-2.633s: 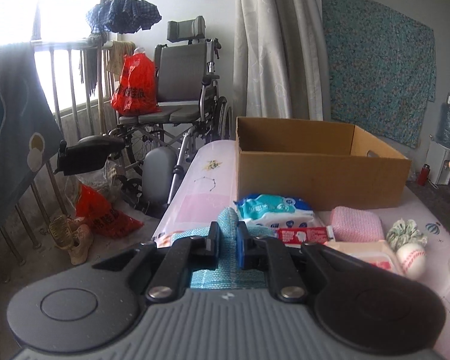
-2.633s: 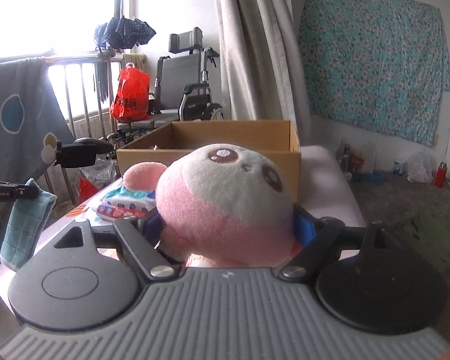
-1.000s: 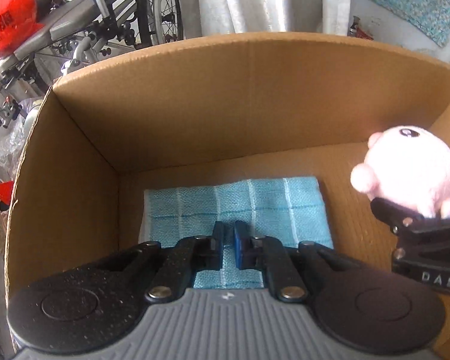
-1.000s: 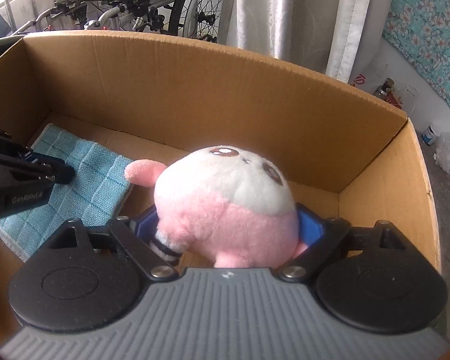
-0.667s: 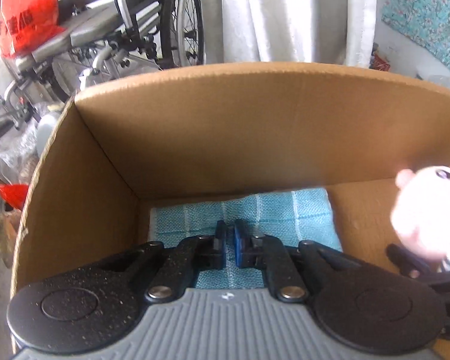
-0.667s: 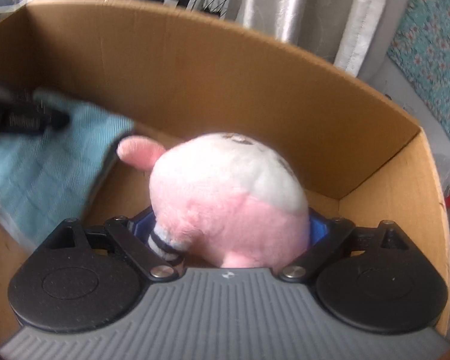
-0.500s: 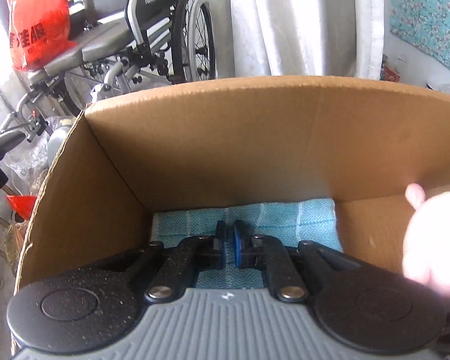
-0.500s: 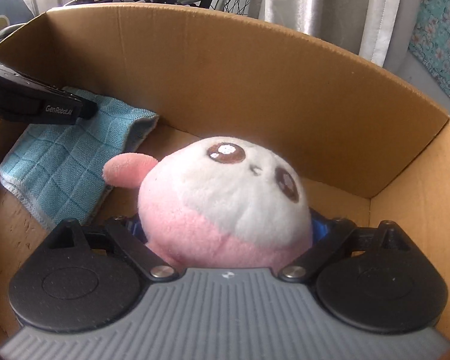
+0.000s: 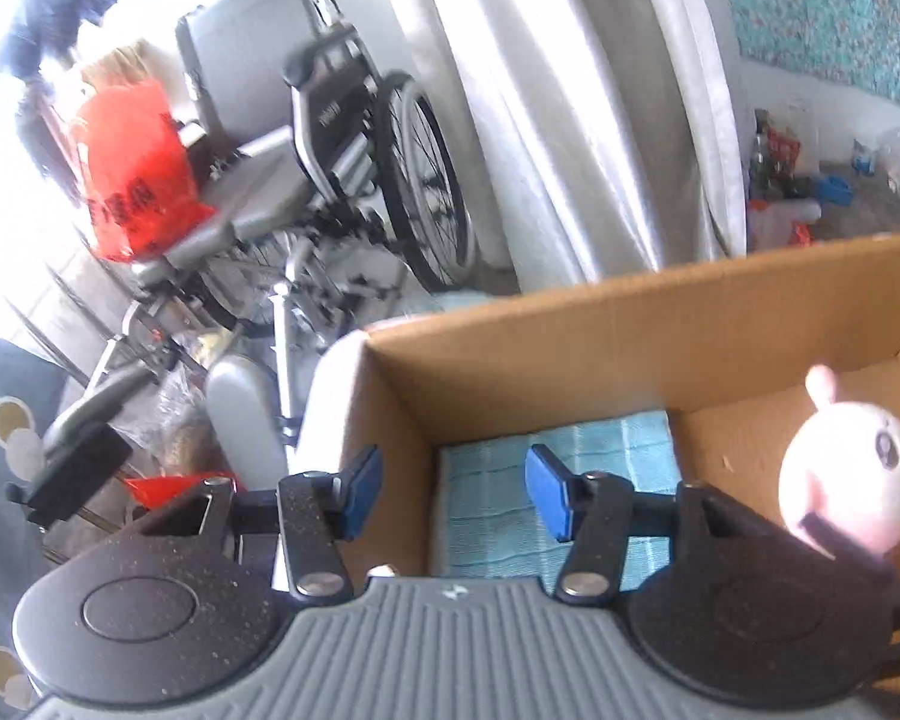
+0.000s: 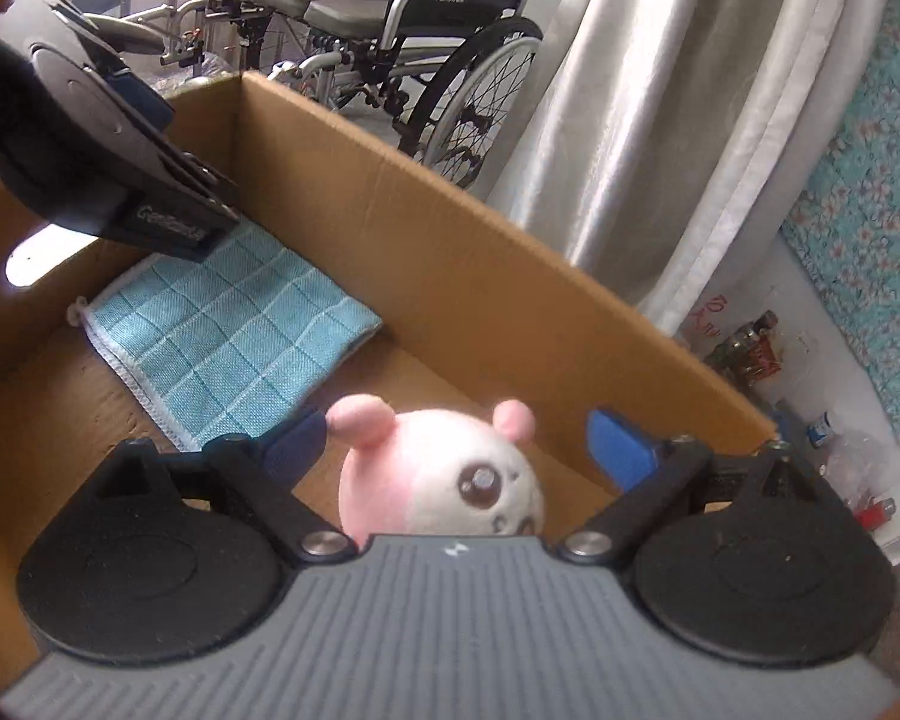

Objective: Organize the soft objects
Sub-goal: 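Move both grippers back to the table toward the baseball and gold tissue pack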

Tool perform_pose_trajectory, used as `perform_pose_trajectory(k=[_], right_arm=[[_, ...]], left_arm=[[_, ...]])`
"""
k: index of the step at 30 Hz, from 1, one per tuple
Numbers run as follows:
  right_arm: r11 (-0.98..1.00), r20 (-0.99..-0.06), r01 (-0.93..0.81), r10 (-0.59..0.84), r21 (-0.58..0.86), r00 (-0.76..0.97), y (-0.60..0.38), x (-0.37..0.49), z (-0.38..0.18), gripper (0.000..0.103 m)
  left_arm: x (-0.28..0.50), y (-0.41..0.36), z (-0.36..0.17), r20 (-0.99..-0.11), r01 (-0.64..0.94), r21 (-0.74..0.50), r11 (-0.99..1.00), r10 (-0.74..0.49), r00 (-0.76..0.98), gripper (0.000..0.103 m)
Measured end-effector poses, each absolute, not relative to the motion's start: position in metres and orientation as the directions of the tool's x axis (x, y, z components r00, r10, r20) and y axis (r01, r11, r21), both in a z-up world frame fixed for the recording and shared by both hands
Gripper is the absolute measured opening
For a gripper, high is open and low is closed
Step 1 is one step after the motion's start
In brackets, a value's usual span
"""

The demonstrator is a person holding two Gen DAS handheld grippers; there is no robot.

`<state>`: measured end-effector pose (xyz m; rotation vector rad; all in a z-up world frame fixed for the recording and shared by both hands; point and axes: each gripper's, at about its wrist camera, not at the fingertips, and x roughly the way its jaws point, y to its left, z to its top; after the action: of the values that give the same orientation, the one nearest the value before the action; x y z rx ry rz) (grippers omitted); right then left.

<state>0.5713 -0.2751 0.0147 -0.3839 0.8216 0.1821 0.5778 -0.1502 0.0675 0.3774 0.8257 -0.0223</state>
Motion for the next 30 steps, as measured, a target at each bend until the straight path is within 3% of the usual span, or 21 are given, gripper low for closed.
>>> perform_pose_trajectory(k=[6,14,18,21,24,30], right_arm=[[0.933,-0.668,-0.244,0.004,-0.266,0.744,-0.309,0.516,0.102,0.094],[0.979,-0.613,-0.197,0.185,0.048,0.768,-0.392,0.379,0.183,0.094],[0.967,-0.596,-0.245,0.237,0.070,0.767,-0.390,0.314,0.172,0.094],[0.947,-0.587,-0.241,0.321,0.212,0.744,-0.389,0.271,0.147,0.094],[0.910,-0.603,-0.240,0.405,0.338,0.687,-0.381,0.234,0.104,0.094],[0.910,-0.666,-0.128,0.378,0.394,0.643,-0.376,0.187,0.044,0.094]], left_arm=[[0.491,-0.116,0.126,-0.671,0.172,0.198,0.965,0.006,0.741,0.055],[0.327,-0.057,0.149,-0.647,0.269,-0.016,0.963,-0.215,0.732,0.057],[0.262,-0.036,0.138,-0.632,0.295,-0.090,0.951,-0.284,0.721,0.072],[0.218,-0.021,0.116,-0.623,0.306,-0.125,0.944,-0.315,0.716,0.084],[0.186,-0.017,0.093,-0.629,0.328,-0.115,0.938,-0.324,0.707,0.086],[0.161,0.000,0.043,-0.693,0.287,-0.115,0.951,-0.284,0.663,0.086]])
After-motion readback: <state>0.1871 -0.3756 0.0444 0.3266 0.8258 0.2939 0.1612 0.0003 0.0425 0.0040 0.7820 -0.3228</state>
